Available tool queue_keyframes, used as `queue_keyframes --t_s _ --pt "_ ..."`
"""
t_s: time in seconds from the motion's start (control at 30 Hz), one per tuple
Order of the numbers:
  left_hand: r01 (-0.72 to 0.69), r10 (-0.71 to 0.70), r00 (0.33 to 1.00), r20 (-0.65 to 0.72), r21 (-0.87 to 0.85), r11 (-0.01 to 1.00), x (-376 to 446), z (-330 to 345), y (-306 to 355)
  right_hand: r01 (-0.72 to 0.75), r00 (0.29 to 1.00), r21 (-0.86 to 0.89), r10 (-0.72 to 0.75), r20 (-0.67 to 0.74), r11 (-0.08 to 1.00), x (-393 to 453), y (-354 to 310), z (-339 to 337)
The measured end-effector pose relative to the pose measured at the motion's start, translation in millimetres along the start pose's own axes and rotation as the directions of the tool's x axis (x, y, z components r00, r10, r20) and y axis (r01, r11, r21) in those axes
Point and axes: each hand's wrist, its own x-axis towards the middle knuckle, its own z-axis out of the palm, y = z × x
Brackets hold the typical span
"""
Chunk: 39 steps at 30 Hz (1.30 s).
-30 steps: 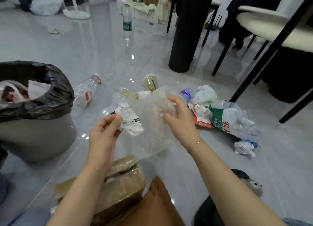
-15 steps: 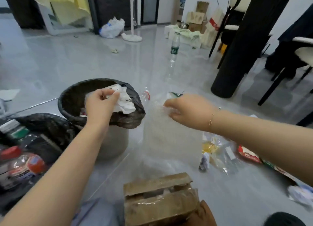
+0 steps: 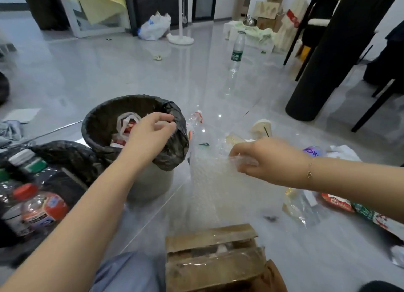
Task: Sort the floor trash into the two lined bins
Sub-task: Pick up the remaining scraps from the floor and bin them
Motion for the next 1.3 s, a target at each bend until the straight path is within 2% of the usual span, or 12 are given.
queue_keyframes --t_s 0.13,0.23,0.37,0.5,0.6,0.7,0.8,0.93,1.0,1.07,1.17,1.3 --pt "0.016 0.061 0.959 0.278 -0.267 0.963 -55 40 4 -0.038 0.999 0.256 0.046 -0.027 0.966 -13 16 9" --pt "-0.059 0.103 0.922 0.374 -0.128 0.990 -82 61 -11 -0.005 1.000 0.317 0.013 -0.025 0.949 -23 23 12" --pt "-0.388 0.273 0.837 0.475 0.162 0.907 -91 79 -12 0.114 0.991 0.149 -0.102 -0.081 0.982 -43 26 7" --pt "-0.477 0.408 0.860 0.309 0.200 0.856 -100 97 -5 0.333 0.902 -0.078 -0.342 -0.263 0.940 -70 24 10" --pt "-0.426 0.419 0.900 0.119 0.038 0.904 -116 102 -11 0.371 0.883 0.005 -0.351 -0.313 0.928 -90 28 17" --pt "-0.277 0.278 0.960 -0.013 -0.161 0.947 -137 97 -27 0.343 0.909 0.166 -0.282 -0.306 0.925 -112 33 21" --pt "-0.088 0.096 0.995 -0.002 -0.425 0.901 -153 85 -48 0.196 0.967 0.332 -0.127 -0.219 0.923 -128 39 29" --pt "-0.004 0.030 0.999 0.044 -0.493 0.870 -178 78 -66 0.143 0.980 0.400 -0.074 -0.183 0.905 -139 39 50" --pt "-0.101 0.132 0.990 0.052 -0.397 0.912 -189 75 -74 0.230 0.965 0.374 -0.161 -0.206 0.898 -145 32 53" --pt "-0.217 0.227 0.972 0.050 -0.156 0.964 -191 72 -78 0.312 0.947 0.340 -0.260 -0.190 0.887 -152 25 52" --pt "-0.365 0.361 0.931 0.060 0.073 0.928 -183 67 -81 0.419 0.906 0.262 -0.382 -0.182 0.869 -159 16 50" --pt "-0.498 0.485 0.864 0.136 0.093 0.862 -186 62 -78 0.412 0.910 0.296 -0.370 -0.187 0.862 -161 15 40"
